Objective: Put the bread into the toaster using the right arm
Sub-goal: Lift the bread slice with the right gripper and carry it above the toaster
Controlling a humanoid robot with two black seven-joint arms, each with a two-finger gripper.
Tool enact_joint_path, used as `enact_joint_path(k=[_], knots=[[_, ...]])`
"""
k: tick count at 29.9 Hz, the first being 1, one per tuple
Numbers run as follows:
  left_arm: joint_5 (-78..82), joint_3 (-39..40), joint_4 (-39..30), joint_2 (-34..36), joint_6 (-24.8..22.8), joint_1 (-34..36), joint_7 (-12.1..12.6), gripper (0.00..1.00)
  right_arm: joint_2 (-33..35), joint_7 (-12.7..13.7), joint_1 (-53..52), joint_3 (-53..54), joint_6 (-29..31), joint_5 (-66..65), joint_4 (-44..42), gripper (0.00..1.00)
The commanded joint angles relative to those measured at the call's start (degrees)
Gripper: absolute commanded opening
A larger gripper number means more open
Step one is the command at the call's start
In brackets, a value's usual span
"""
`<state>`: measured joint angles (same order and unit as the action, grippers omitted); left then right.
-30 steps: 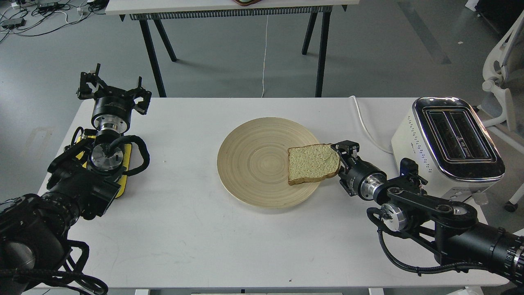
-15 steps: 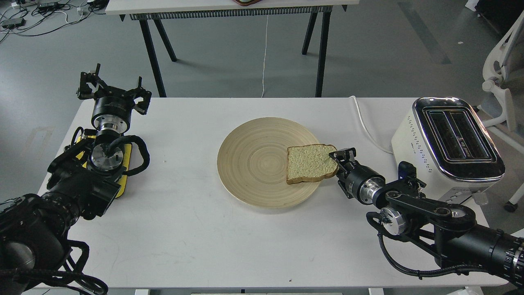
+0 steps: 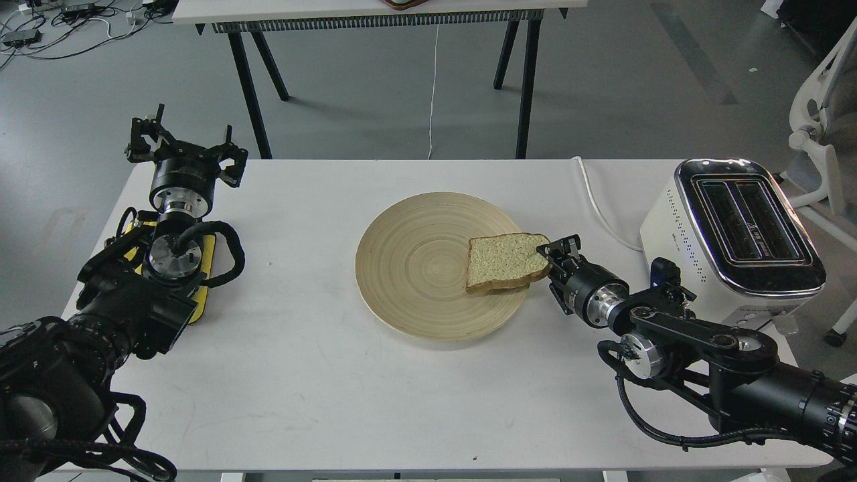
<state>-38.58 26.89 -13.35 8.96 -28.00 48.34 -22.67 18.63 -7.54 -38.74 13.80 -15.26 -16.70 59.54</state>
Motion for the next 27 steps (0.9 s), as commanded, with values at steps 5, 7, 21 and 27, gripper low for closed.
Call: enact_joint_path(k=[5,7,21,27], knots=[[0.0,0.0,-0.01,0.0,0.0,0.0,0.0,1.0,0.0,-0.28,-2.92,0.09,0.05,0.0,0.84,0.18],[0.0,0.0,-0.01,0.0,0.0,0.0,0.0,1.0,0.09,-0.19,-3.71,0.09,0.05,0.0,1.2,0.18],[0.0,0.0,-0.01,0.0,0.0,0.0,0.0,1.0,13.78,2.18,-11.88,4.39,-0.39,0.0,13.93,0.16],[0.0,0.0,-0.01,0.0,0.0,0.0,0.0,1.0,26.08,2.18,-15.75,4.3,-0.39,-0.87,20.0,0.16]])
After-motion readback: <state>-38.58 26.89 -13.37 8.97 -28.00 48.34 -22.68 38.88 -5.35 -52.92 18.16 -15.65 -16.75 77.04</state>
